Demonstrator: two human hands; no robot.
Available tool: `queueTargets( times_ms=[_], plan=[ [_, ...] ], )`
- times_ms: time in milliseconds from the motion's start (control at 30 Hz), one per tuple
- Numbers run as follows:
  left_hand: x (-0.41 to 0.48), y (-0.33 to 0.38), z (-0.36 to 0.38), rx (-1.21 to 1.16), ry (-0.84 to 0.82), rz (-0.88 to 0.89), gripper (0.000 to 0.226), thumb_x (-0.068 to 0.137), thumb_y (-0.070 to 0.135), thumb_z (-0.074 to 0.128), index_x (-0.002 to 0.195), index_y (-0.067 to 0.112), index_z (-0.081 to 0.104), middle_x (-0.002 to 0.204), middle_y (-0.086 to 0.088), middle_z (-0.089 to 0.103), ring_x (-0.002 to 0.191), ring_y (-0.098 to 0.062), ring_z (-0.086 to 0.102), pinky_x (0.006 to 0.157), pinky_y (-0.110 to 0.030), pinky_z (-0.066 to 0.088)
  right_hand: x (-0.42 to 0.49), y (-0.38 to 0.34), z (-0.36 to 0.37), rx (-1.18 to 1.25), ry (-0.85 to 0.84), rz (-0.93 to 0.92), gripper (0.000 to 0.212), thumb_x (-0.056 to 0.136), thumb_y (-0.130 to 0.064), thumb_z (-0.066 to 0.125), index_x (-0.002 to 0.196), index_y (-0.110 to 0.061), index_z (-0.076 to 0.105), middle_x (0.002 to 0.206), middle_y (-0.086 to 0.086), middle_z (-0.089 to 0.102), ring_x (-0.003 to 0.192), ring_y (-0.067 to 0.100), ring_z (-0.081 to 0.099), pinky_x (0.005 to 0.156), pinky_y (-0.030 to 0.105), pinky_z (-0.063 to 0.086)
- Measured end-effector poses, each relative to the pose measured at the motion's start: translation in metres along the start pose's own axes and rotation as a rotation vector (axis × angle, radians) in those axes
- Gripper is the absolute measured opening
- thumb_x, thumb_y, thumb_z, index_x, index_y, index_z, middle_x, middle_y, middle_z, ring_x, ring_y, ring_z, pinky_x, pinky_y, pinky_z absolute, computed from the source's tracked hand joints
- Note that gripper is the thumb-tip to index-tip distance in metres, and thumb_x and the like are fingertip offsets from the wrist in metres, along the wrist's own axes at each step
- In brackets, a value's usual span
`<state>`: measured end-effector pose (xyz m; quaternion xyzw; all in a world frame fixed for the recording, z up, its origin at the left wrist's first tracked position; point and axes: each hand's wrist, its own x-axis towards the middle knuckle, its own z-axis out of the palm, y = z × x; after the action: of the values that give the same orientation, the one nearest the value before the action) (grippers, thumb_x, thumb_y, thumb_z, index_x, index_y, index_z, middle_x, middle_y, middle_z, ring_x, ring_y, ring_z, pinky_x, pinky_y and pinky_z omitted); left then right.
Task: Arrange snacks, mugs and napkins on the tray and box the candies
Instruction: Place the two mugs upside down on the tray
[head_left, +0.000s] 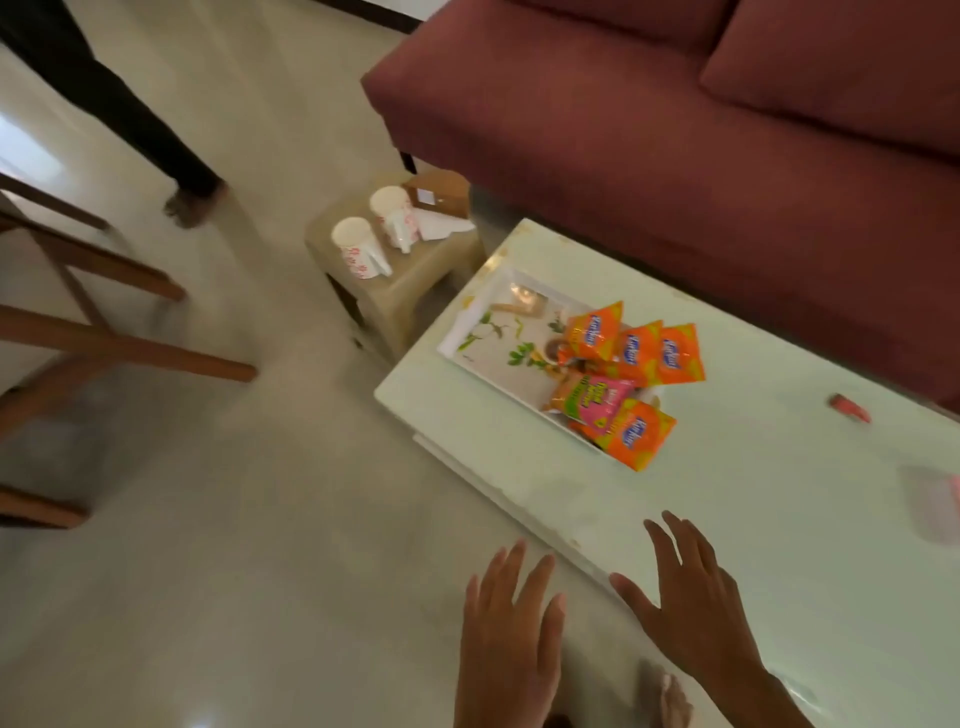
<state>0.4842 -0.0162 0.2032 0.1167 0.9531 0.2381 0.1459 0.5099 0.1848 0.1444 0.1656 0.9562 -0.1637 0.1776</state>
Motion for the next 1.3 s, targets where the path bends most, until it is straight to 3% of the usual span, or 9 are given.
queueTargets(
  times_ms=[100, 200, 400, 600, 800, 900, 1067, 1167, 1300],
  plan=[
    [0.013, -0.031, -0.022, -0.09, -0.047, -0.1, 0.04, 0.101, 0.03, 0.055, 0.141, 0.03, 0.057, 0.158, 0.002, 0.042, 0.148, -0.021, 0.039, 0.119, -0.047, 0.033, 0.024, -0.047, -0.006, -0.039, -0.012, -0.035, 0.089, 0.083, -0.078, 0.023, 0.153, -0.023, 0.028, 0.165, 0.001, 0.017, 0.153, 0.022, 0.012, 0.112, 0.046, 0.034],
    [0.033, -0.054, -0.04, -0.114, -0.073, -0.18, 0.047, 0.105, 0.047, 0.031, 0.151, 0.04, 0.038, 0.167, 0.014, 0.015, 0.155, -0.009, 0.011, 0.127, -0.037, 0.011, 0.052, -0.083, -0.011, -0.023, -0.025, -0.066, 0.092, 0.082, -0.081, 0.02, 0.155, -0.025, 0.023, 0.166, 0.0, 0.011, 0.153, 0.022, 0.006, 0.116, 0.046, 0.032],
    [0.098, -0.098, -0.077, -0.152, -0.039, -0.202, 0.044, 0.105, 0.044, 0.034, 0.148, 0.039, 0.042, 0.163, 0.014, 0.027, 0.146, 0.003, 0.017, 0.117, -0.017, 0.011, 0.128, -0.146, -0.016, 0.005, -0.032, -0.097, 0.092, 0.084, -0.08, 0.035, 0.154, -0.02, 0.029, 0.165, 0.006, 0.017, 0.152, 0.027, 0.013, 0.114, 0.047, 0.035],
    [0.187, -0.158, -0.094, -0.127, -0.064, -0.198, 0.043, 0.104, 0.042, 0.04, 0.145, 0.035, 0.049, 0.159, 0.01, 0.039, 0.144, -0.002, 0.029, 0.116, -0.025, 0.026, 0.21, -0.189, -0.005, -0.003, -0.068, -0.098, 0.081, 0.09, -0.07, 0.04, 0.154, -0.022, 0.026, 0.165, 0.005, 0.018, 0.152, 0.028, 0.014, 0.116, 0.048, 0.027],
    [0.295, -0.189, -0.141, -0.188, 0.056, -0.18, 0.051, 0.101, 0.051, 0.034, 0.14, 0.028, 0.055, 0.154, 0.003, 0.048, 0.143, -0.016, 0.042, 0.111, -0.031, 0.031, 0.277, -0.232, -0.022, 0.129, 0.022, -0.057, 0.061, 0.094, -0.051, 0.055, 0.144, -0.018, 0.043, 0.155, 0.004, 0.039, 0.144, 0.024, 0.034, 0.106, 0.043, 0.043],
    [0.354, -0.194, -0.171, -0.271, 0.167, -0.078, 0.047, 0.099, 0.039, 0.044, 0.138, 0.017, 0.059, 0.148, -0.004, 0.055, 0.139, -0.02, 0.048, 0.113, -0.04, 0.039, 0.312, -0.255, -0.038, 0.225, 0.093, -0.057, 0.051, 0.094, -0.042, 0.06, 0.137, -0.017, 0.05, 0.146, 0.002, 0.049, 0.135, 0.022, 0.043, 0.103, 0.04, 0.048],
    [0.483, -0.227, -0.216, -0.302, 0.33, 0.154, 0.033, 0.1, 0.01, 0.057, 0.132, 0.0, 0.061, 0.134, -0.015, 0.064, 0.128, -0.027, 0.058, 0.11, -0.032, 0.043, 0.397, -0.315, -0.056, 0.442, 0.208, -0.008, 0.04, 0.096, -0.037, 0.059, 0.132, -0.02, 0.055, 0.133, 0.0, 0.059, 0.121, 0.018, 0.056, 0.099, 0.035, 0.049],
    [0.557, -0.246, -0.235, -0.277, 0.261, 0.147, 0.037, 0.102, 0.019, 0.057, 0.137, 0.006, 0.058, 0.139, -0.009, 0.061, 0.13, -0.02, 0.055, 0.108, -0.018, 0.037, 0.455, -0.355, -0.059, 0.557, 0.207, 0.016, 0.042, 0.094, -0.031, 0.063, 0.133, -0.016, 0.056, 0.13, 0.002, 0.062, 0.115, 0.018, 0.059, 0.096, 0.037, 0.052],
    [0.641, -0.262, -0.24, -0.344, -0.028, -0.016, 0.045, 0.102, 0.033, 0.053, 0.145, 0.019, 0.052, 0.147, -0.004, 0.057, 0.133, -0.016, 0.053, 0.106, -0.027, 0.04, 0.516, -0.392, -0.058, 0.572, 0.2, 0.048, 0.046, 0.091, -0.03, 0.069, 0.133, -0.015, 0.059, 0.126, 0.004, 0.067, 0.108, 0.019, 0.064, 0.089, 0.026, 0.05]
  ],
)
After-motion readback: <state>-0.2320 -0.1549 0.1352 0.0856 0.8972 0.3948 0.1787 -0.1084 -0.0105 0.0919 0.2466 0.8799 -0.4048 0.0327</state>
